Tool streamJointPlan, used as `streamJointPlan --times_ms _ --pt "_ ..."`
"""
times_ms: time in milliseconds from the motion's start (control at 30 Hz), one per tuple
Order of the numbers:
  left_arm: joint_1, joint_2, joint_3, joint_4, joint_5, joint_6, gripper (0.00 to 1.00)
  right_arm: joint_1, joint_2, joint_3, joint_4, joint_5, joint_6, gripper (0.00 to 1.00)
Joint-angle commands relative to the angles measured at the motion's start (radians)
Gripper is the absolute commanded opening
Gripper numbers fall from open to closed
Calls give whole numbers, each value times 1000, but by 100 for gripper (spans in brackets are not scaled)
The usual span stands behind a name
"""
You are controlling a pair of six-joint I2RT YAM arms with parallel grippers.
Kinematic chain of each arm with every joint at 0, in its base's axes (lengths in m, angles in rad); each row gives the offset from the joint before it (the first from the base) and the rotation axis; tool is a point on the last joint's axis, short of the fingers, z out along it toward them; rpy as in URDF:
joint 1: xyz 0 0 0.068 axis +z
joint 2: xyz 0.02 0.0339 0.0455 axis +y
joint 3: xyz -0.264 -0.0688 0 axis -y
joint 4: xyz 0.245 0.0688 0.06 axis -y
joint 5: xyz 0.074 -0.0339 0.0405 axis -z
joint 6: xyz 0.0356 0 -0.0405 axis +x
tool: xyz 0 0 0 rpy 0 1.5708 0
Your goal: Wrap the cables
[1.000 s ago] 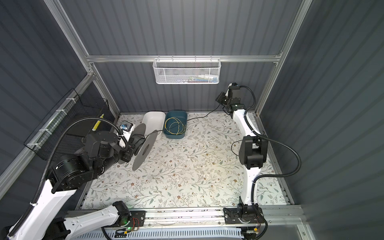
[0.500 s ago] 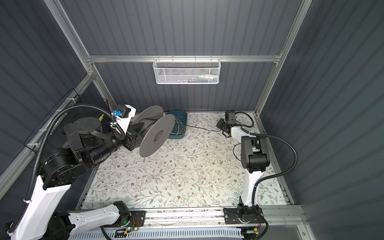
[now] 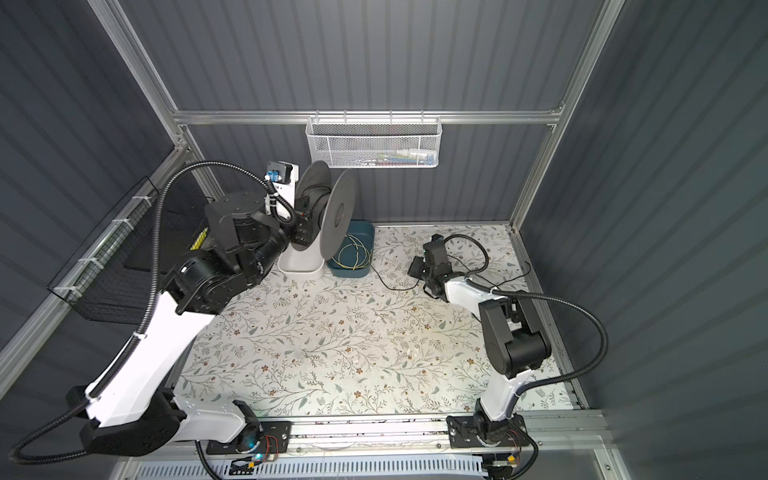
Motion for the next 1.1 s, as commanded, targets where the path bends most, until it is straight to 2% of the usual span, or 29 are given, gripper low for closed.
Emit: streamJointPlan --times_ms 0,100,267,467,633,900,1067 --pt "16 34 -9 244 -269 58 0 60 -151 -68 36 51 -6 0" --pt "41 65 -120 406 -415 184 0 132 -302 -93 -4 22 -11 0" --pt "185 72 -238 325 -396 8 0 228 -487 -51 -80 -115 -1 0" --pt "206 97 -355 325 -416 5 0 240 -550 51 -144 -186 12 0" --pt "206 109 -379 230 -402 32 0 222 -526 174 -155 -210 -2 0" --pt "204 71 -412 73 -391 85 0 125 -404 447 -152 -307 46 0" --pt "196 10 -450 -21 -310 78 0 51 -301 624 -187 -326 55 2"
